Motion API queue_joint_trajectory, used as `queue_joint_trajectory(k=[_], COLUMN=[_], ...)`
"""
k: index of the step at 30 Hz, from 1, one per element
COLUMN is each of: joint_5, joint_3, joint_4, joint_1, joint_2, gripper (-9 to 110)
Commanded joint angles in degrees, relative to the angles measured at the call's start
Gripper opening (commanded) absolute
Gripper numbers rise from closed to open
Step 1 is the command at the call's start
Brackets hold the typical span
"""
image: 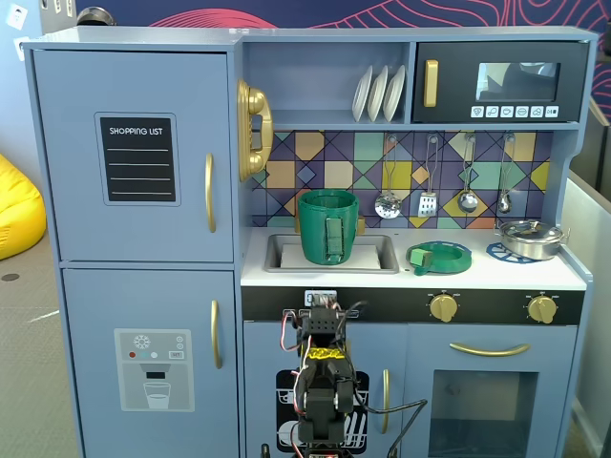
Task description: Close the left cabinet door
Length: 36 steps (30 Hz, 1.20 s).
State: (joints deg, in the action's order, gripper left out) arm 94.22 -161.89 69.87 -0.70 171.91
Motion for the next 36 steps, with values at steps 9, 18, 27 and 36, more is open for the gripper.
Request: queue_joint_trajectory(k=[9,18,27,36], joint_5=[-4.4,-7.6,-7.5,-7.6], joint_3=[-9.8,-9.8,-9.8,-9.8], joint_4=[14.6,17.7,17.9,17.9], joint_1=[-2.1,-2.5,-3.8,-3.8], joint_2=[7.2,9.8,10.2,10.2], gripper=[0,0,1,1])
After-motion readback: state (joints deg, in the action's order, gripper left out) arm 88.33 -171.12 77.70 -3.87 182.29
